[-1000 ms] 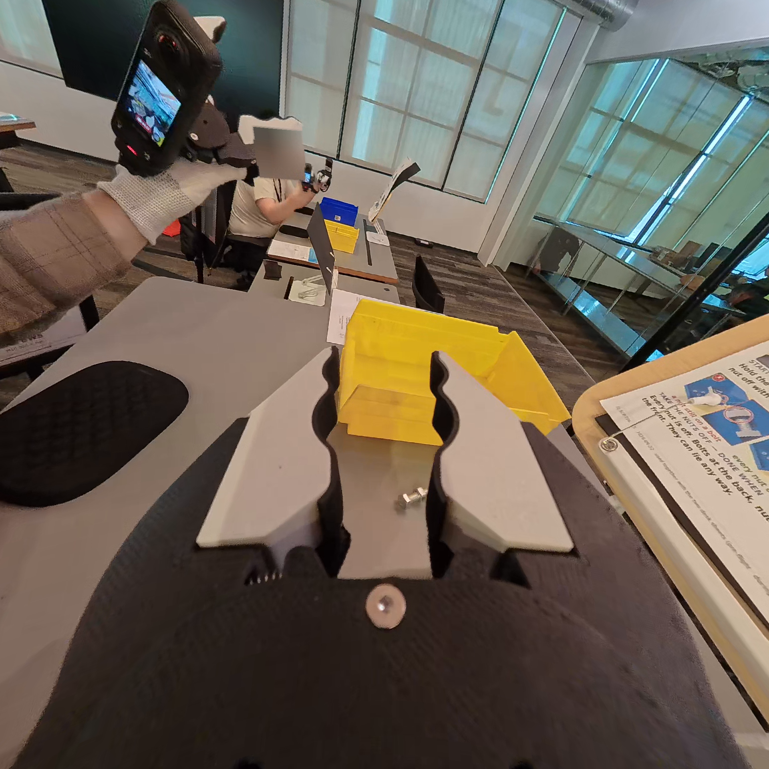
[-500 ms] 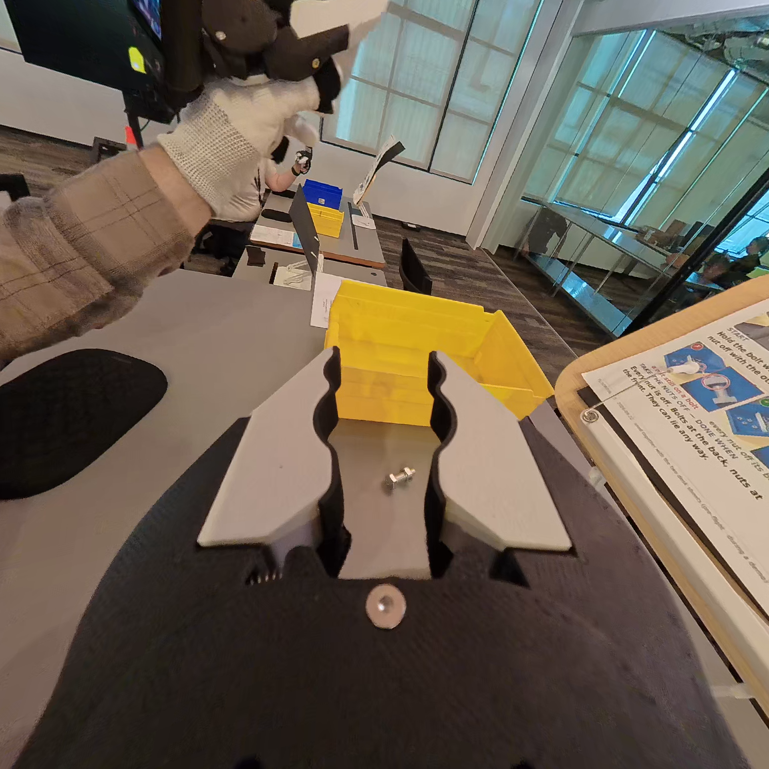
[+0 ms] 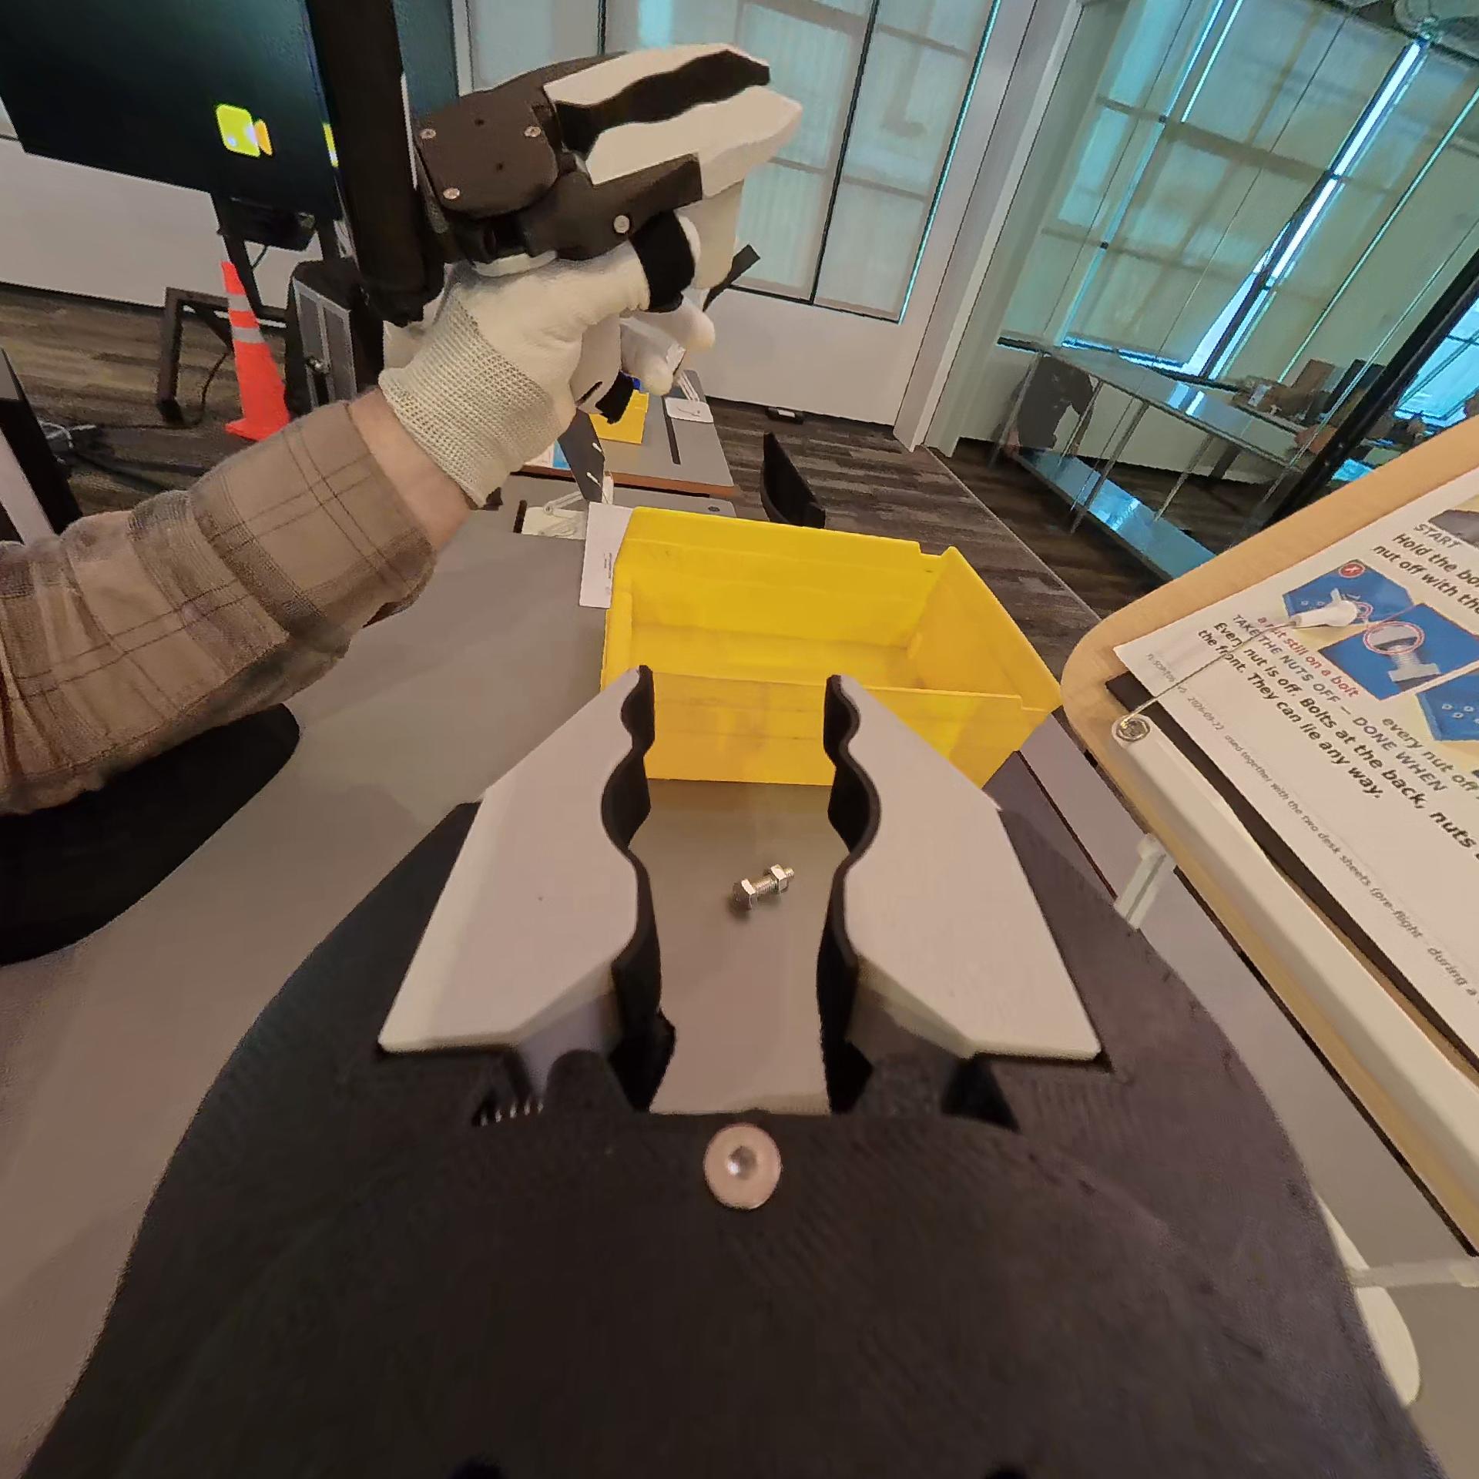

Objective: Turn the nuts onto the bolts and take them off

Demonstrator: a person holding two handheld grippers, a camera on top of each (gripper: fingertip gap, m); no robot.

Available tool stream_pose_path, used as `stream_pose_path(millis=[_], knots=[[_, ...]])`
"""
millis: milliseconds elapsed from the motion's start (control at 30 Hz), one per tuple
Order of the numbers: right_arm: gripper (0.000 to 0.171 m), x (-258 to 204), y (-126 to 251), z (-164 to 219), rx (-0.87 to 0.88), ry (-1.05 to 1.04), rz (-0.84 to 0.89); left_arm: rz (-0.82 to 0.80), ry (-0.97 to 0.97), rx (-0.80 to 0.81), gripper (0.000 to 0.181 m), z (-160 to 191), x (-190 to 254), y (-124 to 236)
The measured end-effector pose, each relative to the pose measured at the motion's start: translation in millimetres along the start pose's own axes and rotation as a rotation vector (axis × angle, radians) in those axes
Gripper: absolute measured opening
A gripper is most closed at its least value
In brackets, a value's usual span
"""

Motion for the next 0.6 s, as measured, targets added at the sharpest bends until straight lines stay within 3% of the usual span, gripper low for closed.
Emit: stream_pose_path(millis=[133, 367, 433, 533, 600], knots=[[0.041, 2.1, -3.8, 6.5, -0.019, -0.009, 0.003, 0.058, 0.017, -0.041, 0.065, 5.7, 3.1, -3.0], [0.041, 0.2, -5.6, 6.8, -0.031, -0.003, 0.003, 0.119, -0.014, -0.105, 0.078, 14.6, 15.9, -8.5], [0.041, -1.8, -4.8, 4.2, -0.024, 0.000, 0.000, 0.136, -0.041, -0.111, 0.077, 15.1, 21.3, -8.2], [0.041, -3.8, -3.9, 1.8, -0.024, 0.010, 0.002, 0.105, -0.041, -0.087, 0.050, 11.6, 20.9, -5.5], [0.041, -5.0, -3.1, 0.1, -0.021, 0.013, 0.001, 0.120, -0.042, -0.078, 0.046, 9.2, 24.3, -4.1]])
Point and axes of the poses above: each gripper's, where its closed fingertips meet, y back along the fingers, z out of its underside, x = y × z across the jaws, the point moved 3 cm from there along y, back along the fingers, and after that the axes turned 9 degrees about -x, right-handed, at the moved point
